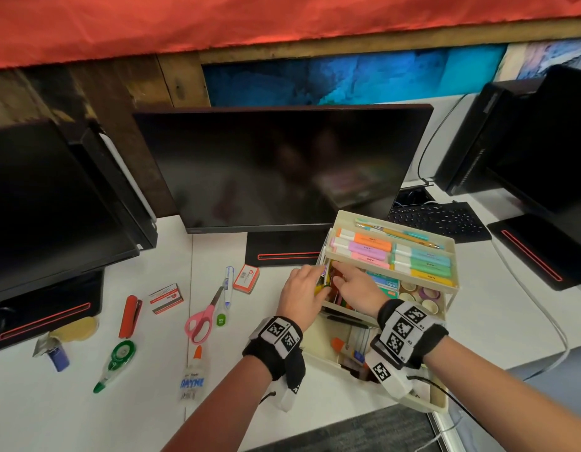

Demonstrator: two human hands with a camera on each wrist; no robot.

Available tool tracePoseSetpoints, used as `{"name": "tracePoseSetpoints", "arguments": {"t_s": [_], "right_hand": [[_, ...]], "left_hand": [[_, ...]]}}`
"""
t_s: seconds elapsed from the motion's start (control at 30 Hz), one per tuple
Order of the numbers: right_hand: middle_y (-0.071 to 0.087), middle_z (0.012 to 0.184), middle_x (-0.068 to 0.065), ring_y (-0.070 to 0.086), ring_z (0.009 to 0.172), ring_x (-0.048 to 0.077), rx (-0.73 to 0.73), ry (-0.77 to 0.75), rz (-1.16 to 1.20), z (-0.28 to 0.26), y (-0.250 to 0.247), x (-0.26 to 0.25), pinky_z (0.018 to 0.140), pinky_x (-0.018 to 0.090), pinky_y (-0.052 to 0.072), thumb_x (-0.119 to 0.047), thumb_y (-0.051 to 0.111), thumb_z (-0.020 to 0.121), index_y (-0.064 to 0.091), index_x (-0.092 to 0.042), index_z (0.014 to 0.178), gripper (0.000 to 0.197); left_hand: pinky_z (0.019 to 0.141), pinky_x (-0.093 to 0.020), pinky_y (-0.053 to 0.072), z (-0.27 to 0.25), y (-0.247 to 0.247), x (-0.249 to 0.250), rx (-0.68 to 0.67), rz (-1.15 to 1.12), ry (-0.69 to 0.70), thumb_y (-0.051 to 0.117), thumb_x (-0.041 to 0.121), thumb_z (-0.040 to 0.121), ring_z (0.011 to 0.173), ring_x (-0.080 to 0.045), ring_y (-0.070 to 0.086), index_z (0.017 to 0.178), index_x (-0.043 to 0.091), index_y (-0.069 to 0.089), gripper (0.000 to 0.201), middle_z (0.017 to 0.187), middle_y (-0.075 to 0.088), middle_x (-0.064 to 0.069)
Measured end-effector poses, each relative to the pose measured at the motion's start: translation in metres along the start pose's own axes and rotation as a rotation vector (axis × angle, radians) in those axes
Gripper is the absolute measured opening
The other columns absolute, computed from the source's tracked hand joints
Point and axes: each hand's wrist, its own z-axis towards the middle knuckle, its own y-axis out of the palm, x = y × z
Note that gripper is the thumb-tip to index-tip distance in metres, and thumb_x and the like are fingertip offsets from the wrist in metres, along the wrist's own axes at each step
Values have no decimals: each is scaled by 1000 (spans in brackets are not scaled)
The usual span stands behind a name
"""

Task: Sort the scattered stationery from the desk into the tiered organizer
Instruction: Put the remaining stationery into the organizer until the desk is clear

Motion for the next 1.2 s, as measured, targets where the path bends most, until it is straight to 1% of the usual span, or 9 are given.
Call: {"name": "tracePoseSetpoints", "arguments": {"t_s": [0.13, 0.27, 0.43, 0.53, 0.8, 0.93, 1.0, 1.07, 1.2], "right_hand": [[53, 132, 13, 48, 122, 25, -30, 9, 5, 7, 3, 3, 97, 26, 35, -9, 39, 98, 49, -8, 131, 35], [53, 131, 11, 48, 122, 23, -19, 26, 206, 10, 3, 6, 99, 28, 35, 0, 40, 92, 50, -11, 131, 41], [55, 131, 6, 49, 122, 22, 5, 9, 321, 7, 4, 14, 108, 46, 37, 2, 42, 90, 51, -15, 133, 46], [49, 132, -2, 43, 125, 14, 19, 22, 377, 3, 4, 12, 112, 38, 31, 1, 42, 93, 48, -13, 134, 43], [51, 135, 5, 46, 125, 20, 78, 3, 434, 8, 12, 19, 109, 38, 34, -5, 42, 95, 51, -16, 131, 38], [55, 130, 7, 48, 123, 21, 178, -21, 268, 6, 11, 28, 107, 37, 38, -4, 40, 96, 56, -14, 126, 36], [57, 126, 8, 49, 121, 22, 201, -77, 34, -1, 10, 32, 106, 33, 37, -3, 41, 93, 61, -11, 121, 35], [56, 124, 5, 45, 119, 21, 170, -188, -244, -8, 14, 35, 102, 28, 35, -5, 43, 92, 61, -13, 122, 36], [49, 133, -3, 39, 118, 18, 111, -243, -553, -16, 23, 33, 97, 34, 35, -17, 40, 93, 50, -19, 132, 40]], "left_hand": [[99, -26, 39, 4, -1, 2, -2, 63, 53, 51, 18, 95, 118, -16, 45, 136, 18, 48, 41, 129, 56, 0], [99, -26, 38, 2, 2, 2, -10, 59, 55, 51, 17, 95, 118, -15, 45, 136, 19, 49, 41, 128, 56, 0], [99, -30, 41, 5, -1, -1, -47, 8, -8, 54, 21, 94, 114, -17, 50, 132, 20, 53, 38, 122, 61, 0], [97, -32, 44, 3, -2, -2, -79, -22, -10, 56, 22, 92, 110, -18, 53, 130, 20, 55, 38, 119, 63, -1], [96, -28, 50, 2, -4, 2, -2, -183, -61, 58, 6, 89, 107, -15, 59, 120, 15, 62, 32, 118, 58, -1], [89, -19, 48, -4, -9, -7, 28, -178, -50, 60, 9, 88, 99, -7, 55, 111, 19, 62, 25, 110, 52, 6], [83, -15, 44, -8, -12, -12, 1, -159, -53, 60, 10, 87, 91, -4, 53, 108, 19, 62, 22, 104, 54, 7], [80, -15, 46, -9, -13, -14, -23, -155, -70, 59, 9, 87, 83, -4, 54, 103, 16, 64, 18, 100, 59, 4], [77, -18, 50, -3, -12, -11, -19, -165, -94, 62, 10, 87, 75, -6, 56, 94, 13, 68, 10, 90, 58, 5]]}}
